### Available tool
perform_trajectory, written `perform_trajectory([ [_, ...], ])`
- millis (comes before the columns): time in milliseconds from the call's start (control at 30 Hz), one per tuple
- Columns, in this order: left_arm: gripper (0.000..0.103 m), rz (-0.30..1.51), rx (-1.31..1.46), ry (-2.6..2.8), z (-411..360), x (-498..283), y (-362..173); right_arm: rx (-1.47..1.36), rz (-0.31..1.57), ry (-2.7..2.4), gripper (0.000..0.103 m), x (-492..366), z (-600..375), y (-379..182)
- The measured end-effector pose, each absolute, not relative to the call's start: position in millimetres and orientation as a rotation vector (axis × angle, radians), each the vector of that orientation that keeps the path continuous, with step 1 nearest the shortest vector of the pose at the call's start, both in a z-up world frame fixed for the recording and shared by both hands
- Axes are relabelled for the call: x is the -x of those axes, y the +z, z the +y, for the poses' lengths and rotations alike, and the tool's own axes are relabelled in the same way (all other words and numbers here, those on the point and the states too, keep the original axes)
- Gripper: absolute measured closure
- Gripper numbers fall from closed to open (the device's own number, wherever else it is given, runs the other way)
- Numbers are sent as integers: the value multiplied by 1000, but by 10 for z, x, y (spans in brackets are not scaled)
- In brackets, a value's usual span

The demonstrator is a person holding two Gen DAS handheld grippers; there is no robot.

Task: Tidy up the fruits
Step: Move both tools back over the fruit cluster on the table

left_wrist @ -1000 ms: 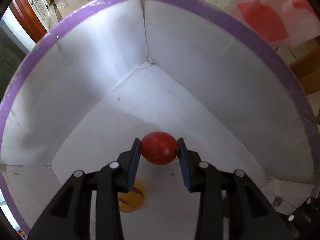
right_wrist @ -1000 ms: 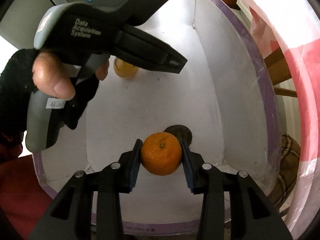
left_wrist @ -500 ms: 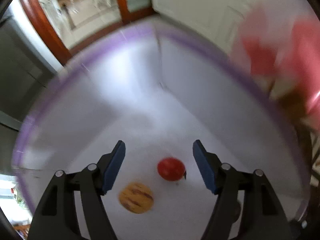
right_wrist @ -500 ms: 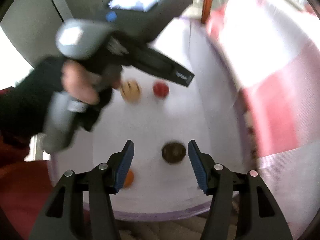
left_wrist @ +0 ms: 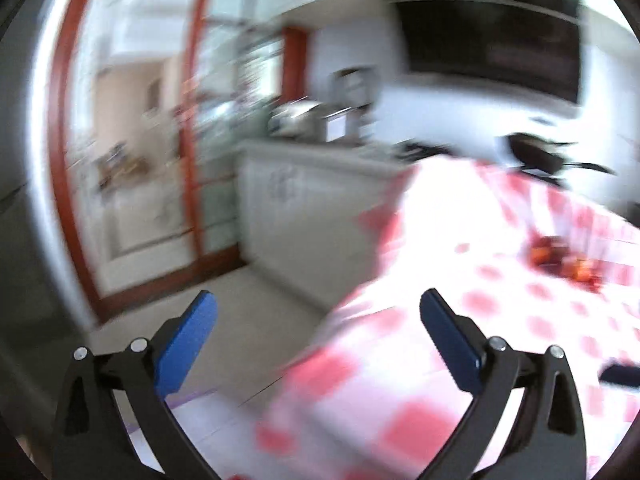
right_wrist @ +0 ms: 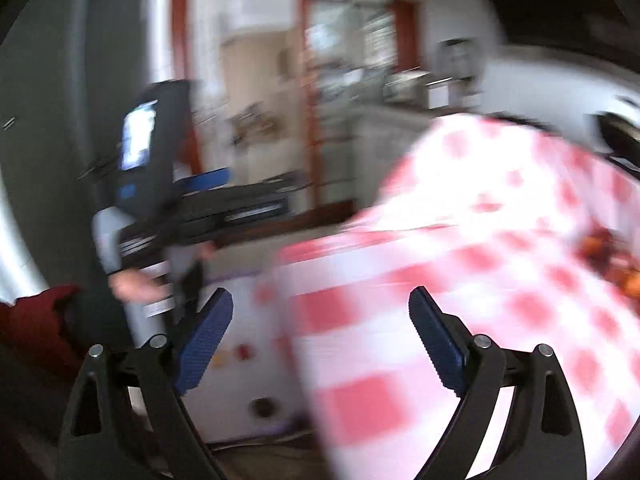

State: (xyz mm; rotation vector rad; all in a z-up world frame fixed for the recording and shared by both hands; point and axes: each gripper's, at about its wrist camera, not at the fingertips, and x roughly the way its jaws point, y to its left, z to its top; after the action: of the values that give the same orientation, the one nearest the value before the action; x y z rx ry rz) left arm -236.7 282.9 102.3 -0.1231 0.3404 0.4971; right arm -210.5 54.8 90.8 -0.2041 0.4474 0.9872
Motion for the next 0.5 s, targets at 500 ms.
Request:
perform_trajectory([
  [500, 2, 729, 128, -32, 275, -567, 459, -155, 752, 216, 16, 272, -1958, 375],
])
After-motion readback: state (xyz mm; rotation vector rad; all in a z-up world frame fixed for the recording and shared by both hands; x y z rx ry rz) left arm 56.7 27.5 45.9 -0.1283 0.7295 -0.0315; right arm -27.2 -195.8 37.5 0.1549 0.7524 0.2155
